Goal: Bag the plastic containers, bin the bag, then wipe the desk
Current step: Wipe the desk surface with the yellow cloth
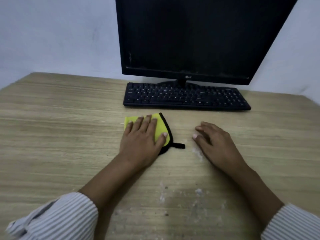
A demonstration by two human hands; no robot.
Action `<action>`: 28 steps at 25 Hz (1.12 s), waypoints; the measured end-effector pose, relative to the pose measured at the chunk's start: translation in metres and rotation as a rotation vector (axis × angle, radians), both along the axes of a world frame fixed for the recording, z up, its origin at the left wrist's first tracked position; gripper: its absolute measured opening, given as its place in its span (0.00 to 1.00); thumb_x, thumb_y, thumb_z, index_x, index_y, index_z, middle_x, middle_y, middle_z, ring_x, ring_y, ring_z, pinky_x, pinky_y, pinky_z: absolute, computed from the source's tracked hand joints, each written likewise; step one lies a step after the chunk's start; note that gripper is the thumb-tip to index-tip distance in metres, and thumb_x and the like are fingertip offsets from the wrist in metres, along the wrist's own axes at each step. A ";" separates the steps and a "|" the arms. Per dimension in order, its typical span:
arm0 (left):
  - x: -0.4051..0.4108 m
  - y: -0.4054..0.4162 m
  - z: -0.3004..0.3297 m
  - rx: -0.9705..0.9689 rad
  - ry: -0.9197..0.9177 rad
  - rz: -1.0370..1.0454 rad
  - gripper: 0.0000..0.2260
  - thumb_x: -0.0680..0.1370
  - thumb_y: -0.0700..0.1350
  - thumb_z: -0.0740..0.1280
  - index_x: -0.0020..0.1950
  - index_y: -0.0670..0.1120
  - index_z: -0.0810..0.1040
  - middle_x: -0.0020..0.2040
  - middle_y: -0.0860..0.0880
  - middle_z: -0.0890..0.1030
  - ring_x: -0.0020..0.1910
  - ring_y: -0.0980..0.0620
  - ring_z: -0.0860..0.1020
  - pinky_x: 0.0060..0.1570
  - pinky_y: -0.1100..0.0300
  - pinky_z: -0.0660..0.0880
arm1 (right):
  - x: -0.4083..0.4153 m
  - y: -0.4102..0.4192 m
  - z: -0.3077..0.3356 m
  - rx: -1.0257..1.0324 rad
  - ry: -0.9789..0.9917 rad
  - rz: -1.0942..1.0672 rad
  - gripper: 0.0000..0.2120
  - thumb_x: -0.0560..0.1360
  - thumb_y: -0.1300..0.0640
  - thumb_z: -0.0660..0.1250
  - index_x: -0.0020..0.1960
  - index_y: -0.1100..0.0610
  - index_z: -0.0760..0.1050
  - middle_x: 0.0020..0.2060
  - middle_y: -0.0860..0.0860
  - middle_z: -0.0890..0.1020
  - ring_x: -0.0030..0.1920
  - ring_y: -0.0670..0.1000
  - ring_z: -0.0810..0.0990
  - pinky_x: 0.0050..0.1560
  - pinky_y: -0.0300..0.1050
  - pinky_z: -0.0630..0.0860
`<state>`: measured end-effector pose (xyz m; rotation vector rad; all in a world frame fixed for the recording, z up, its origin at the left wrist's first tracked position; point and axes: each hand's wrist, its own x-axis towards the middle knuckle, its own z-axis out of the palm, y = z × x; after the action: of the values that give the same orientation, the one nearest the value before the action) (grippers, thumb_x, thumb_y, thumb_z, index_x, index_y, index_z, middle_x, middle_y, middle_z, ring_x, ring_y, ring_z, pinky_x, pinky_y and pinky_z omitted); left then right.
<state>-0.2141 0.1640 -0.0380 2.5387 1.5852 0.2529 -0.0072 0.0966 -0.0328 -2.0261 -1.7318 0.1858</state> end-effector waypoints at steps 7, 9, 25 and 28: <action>0.096 0.007 0.003 -0.017 -0.017 -0.124 0.29 0.81 0.60 0.45 0.78 0.48 0.49 0.79 0.48 0.48 0.78 0.47 0.46 0.75 0.47 0.43 | 0.055 0.001 0.007 0.072 0.002 -0.205 0.14 0.78 0.59 0.62 0.62 0.60 0.77 0.65 0.56 0.76 0.66 0.56 0.72 0.65 0.42 0.64; 0.139 -0.009 0.003 -0.041 -0.036 -0.218 0.29 0.81 0.60 0.45 0.79 0.48 0.49 0.80 0.48 0.47 0.78 0.47 0.45 0.75 0.47 0.41 | 0.067 -0.001 0.007 0.073 -0.005 -0.277 0.14 0.78 0.63 0.61 0.61 0.61 0.78 0.64 0.58 0.77 0.65 0.58 0.73 0.65 0.45 0.66; 0.030 0.006 0.002 0.034 0.046 0.065 0.29 0.79 0.63 0.42 0.78 0.52 0.52 0.79 0.49 0.52 0.78 0.48 0.50 0.75 0.48 0.46 | 0.025 -0.006 0.012 0.141 0.036 -0.111 0.14 0.78 0.58 0.62 0.62 0.59 0.77 0.60 0.53 0.79 0.58 0.52 0.77 0.57 0.41 0.70; 0.079 -0.012 0.003 0.014 0.007 -0.063 0.28 0.81 0.61 0.45 0.78 0.51 0.49 0.79 0.49 0.49 0.78 0.48 0.47 0.75 0.48 0.44 | 0.034 -0.008 0.012 0.141 0.050 -0.163 0.14 0.78 0.59 0.62 0.62 0.59 0.78 0.60 0.54 0.80 0.59 0.52 0.77 0.57 0.40 0.70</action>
<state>-0.1349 0.1518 -0.0351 2.5978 1.5079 0.2501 0.0270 0.0890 -0.0204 -2.0297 -1.4975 0.0593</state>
